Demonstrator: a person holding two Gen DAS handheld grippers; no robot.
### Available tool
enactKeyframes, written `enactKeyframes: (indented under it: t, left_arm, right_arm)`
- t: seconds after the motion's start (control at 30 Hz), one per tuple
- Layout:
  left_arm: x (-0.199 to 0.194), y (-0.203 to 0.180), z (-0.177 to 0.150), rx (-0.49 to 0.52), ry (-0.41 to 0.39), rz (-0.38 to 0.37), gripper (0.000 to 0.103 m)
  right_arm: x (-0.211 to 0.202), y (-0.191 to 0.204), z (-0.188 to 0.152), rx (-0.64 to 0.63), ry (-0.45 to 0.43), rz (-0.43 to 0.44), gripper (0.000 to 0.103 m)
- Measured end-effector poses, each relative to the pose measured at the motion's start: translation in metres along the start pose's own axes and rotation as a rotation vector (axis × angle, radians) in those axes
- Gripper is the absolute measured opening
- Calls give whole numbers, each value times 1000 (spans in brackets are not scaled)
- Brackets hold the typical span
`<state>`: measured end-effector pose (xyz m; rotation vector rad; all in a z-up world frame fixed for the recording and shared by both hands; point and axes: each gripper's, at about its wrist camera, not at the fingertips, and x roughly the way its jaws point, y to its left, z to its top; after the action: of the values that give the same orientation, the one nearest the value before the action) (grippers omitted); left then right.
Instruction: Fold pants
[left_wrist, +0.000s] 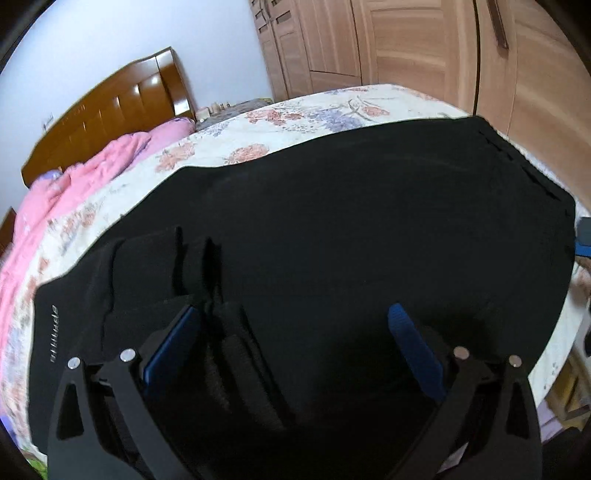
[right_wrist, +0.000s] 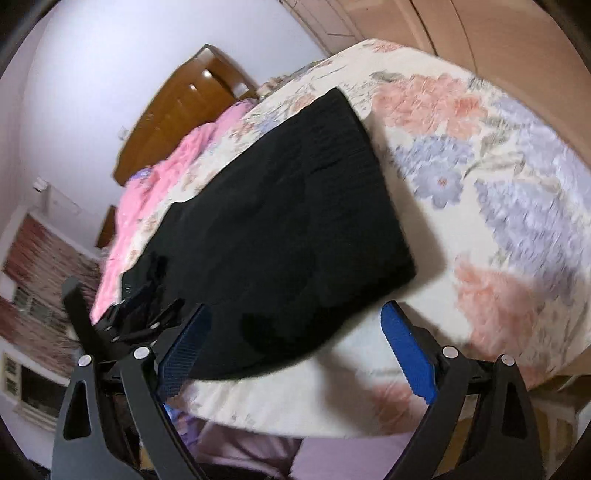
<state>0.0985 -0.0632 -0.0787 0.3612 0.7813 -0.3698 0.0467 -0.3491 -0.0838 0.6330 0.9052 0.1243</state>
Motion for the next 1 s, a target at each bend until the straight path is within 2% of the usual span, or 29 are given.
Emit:
enactKeyframes:
  t: [0.03,0.17,0.23,0.33,0.4,0.5,0.67,0.8,0.9,1.0]
  left_arm:
    - [0,-1,-1,6,-6,4,102]
    - [3,-5,-3,-3,-26,9,102]
    - [3,-4,-5,-4,-35,3,102]
    - [-3,-5,-7,-5,-35,0,102]
    - [-3,-5,-7,-5,-37,0,102]
    - [-3,-4,-7,-6,-37,-1,102]
    - [-4,-4,-6,-7,-39,-5,102]
    - [-5,-3,-8,-9,-39,-6,102]
    - [-5,-3,-8,-8,-39,-6,102]
    - [-5,-3,-8,-8,-39,-6,102]
  right_arm:
    - [1,0,2,7,-4,-18,90]
    - [5,-7,9,65,-3,16,94]
    - [3,-11,6,95,-9,67,90]
    - [3,-10,4,70,-2,36,82]
    - [3,-11,7,97,-2,17,79]
    - [6,-17,15,156,-25,6,78]
    - [13,-7,17,118,-48,-57,81]
    - [16,-4,13,96,-22,-14,79]
    - [15,-11,18,154,-57,4,79]
    - [20,-7,19,135,-100,-15,79]
